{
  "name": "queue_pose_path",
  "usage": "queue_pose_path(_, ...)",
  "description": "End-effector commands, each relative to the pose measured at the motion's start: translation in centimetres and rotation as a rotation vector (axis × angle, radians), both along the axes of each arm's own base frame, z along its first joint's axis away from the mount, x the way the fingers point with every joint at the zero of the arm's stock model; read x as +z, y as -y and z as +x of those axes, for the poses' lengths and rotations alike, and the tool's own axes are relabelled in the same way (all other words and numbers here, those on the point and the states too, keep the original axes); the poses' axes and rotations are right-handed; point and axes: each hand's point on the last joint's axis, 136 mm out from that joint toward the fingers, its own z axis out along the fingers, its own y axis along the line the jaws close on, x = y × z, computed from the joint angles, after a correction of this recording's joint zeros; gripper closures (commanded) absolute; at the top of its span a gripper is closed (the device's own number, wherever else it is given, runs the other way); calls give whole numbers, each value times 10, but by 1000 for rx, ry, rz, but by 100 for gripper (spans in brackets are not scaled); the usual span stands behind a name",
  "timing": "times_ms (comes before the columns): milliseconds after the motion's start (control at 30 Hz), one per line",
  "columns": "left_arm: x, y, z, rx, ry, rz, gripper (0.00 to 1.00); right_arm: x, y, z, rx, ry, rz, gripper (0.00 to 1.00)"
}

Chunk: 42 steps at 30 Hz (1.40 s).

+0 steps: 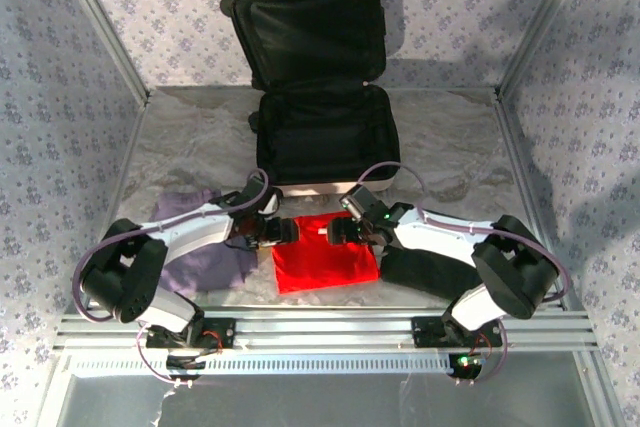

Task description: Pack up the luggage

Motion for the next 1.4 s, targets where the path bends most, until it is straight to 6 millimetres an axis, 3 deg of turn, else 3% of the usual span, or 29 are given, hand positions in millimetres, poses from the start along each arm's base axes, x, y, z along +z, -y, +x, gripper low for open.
queue_pose_path(0,11,-7,2,4,38,22,24,9,12,-7,-18,-13,-24,11)
queue_pose_path(233,7,-8,-28,8,-20,35,21,6,31,-24,-31,-54,-70,7)
queue_pose_path(533,-7,5,-52,-10,-103,28,21,-11,25,-31,-17,-94,-66,9)
queue_pose_path(733,-11,28,-54,-42,-111,-17,24,-31,14,-39,1,-133,-75,13)
queue_pose_path(967,-14,43,-56,-78,-120,-17,30,-44,9,-44,7,-156,-80,15)
queue_pose_path(1367,4,70,-40,-134,-44,-72,42,-27,-15,-37,68,-112,8,38)
